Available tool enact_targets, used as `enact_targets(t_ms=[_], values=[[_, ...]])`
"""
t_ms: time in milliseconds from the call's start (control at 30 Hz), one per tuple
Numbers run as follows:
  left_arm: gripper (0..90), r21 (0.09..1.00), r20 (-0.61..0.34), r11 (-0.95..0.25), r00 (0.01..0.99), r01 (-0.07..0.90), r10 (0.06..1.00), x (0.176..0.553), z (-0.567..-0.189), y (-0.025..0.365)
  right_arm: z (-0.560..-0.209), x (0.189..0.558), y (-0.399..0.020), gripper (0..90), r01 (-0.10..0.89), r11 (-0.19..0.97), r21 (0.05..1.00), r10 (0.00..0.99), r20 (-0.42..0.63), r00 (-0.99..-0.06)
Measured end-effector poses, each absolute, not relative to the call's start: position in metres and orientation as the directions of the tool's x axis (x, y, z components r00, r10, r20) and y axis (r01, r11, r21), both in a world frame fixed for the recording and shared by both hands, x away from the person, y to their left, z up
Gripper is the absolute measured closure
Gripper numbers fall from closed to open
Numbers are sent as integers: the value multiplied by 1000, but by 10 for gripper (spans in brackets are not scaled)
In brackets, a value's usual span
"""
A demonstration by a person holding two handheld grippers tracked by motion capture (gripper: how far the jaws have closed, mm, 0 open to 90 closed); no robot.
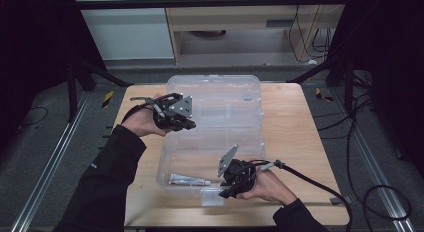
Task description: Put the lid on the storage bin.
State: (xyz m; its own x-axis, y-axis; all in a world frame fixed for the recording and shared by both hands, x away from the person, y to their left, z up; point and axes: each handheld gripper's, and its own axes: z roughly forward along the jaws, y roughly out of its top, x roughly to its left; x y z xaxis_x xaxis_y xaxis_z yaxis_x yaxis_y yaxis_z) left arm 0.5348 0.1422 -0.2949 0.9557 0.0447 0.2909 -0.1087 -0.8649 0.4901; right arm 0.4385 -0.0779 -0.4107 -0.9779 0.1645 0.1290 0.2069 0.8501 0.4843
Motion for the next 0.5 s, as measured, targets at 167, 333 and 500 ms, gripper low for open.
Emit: enact_targets(t_ms=[167, 333, 500], values=[[897, 477, 308, -871, 951, -120, 37, 522, -294, 142, -411, 438, -78, 687, 202, 850, 487, 162, 124, -979], [897, 481, 313, -868, 949, -123, 39, 511, -295, 144, -410, 437, -78, 687, 207, 850, 484, 168, 122, -978], [897, 477, 312, -869, 950, -133, 27, 503, -296, 145, -410, 436, -78, 686, 204, 850, 485, 166, 121, -979]])
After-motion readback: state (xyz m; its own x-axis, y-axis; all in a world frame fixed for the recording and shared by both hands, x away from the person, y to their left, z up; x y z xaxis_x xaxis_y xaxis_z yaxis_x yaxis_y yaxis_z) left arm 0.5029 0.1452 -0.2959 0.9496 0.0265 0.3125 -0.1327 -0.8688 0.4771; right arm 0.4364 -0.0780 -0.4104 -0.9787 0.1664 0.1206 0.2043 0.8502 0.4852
